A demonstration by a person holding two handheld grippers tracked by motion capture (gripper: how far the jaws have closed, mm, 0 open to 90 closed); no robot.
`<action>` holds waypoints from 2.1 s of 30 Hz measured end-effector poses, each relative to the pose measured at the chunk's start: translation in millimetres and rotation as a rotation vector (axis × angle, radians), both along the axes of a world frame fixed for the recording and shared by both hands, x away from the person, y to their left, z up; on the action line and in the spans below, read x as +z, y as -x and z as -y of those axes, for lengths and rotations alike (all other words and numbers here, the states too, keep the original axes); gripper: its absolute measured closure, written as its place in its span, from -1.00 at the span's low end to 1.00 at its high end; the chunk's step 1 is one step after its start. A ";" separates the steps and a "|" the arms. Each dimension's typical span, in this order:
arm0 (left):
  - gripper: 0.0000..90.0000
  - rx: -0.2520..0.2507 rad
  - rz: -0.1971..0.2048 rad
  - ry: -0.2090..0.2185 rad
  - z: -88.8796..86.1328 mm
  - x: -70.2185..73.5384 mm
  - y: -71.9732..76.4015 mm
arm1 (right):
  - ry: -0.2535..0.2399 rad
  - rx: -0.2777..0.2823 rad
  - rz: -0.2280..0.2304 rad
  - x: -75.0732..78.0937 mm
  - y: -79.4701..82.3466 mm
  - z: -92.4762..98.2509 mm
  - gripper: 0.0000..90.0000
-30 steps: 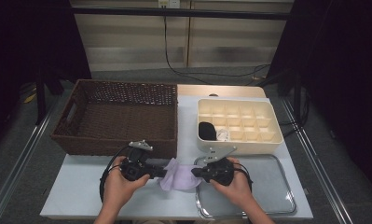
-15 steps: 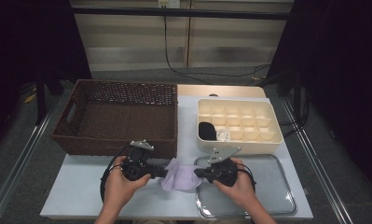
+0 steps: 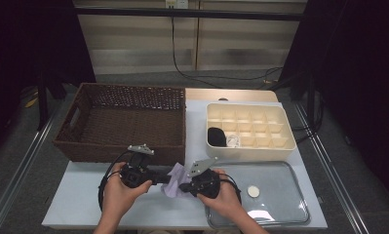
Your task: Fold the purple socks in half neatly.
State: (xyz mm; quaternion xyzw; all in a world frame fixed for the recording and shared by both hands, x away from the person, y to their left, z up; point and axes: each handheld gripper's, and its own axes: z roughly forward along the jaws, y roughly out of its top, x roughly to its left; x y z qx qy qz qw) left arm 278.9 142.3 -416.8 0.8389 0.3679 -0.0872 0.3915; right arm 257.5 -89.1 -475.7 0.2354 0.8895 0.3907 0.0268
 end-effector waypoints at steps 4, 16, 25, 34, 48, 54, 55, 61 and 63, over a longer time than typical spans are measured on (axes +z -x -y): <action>0.81 0.010 -0.002 -0.003 -3.3 3.5 1.6 | -0.004 0.017 -0.002 -0.4 -1.0 -13.9 1.00; 0.81 -0.010 -0.022 -0.027 8.1 -4.2 -0.3 | -0.016 -0.032 0.020 11.7 1.4 22.2 1.00; 0.81 -0.036 -0.030 -0.045 20.0 -8.2 -1.2 | -0.027 -0.106 0.050 21.8 5.3 67.8 1.00; 0.81 -0.040 -0.032 -0.050 28.1 -10.3 -1.1 | -0.001 -0.129 0.016 9.1 7.3 85.9 1.00; 0.81 -0.087 -0.020 -0.074 54.4 -12.8 -2.8 | 0.010 -0.119 -0.002 0.7 6.1 81.0 1.00; 0.80 -0.103 -0.002 -0.109 65.3 -18.0 -2.1 | 0.011 -0.120 -0.001 0.6 6.6 80.3 1.00; 0.79 -0.107 0.001 -0.117 66.8 -18.9 -1.7 | 0.011 -0.122 0.000 0.6 6.7 79.9 1.00; 0.68 -0.095 0.021 -0.119 69.3 -19.7 0.1 | 0.014 -0.120 0.004 0.9 7.0 78.1 1.00; 0.67 -0.105 0.026 -0.127 68.4 -19.4 -0.1 | 0.015 -0.120 0.004 0.9 7.1 78.0 1.00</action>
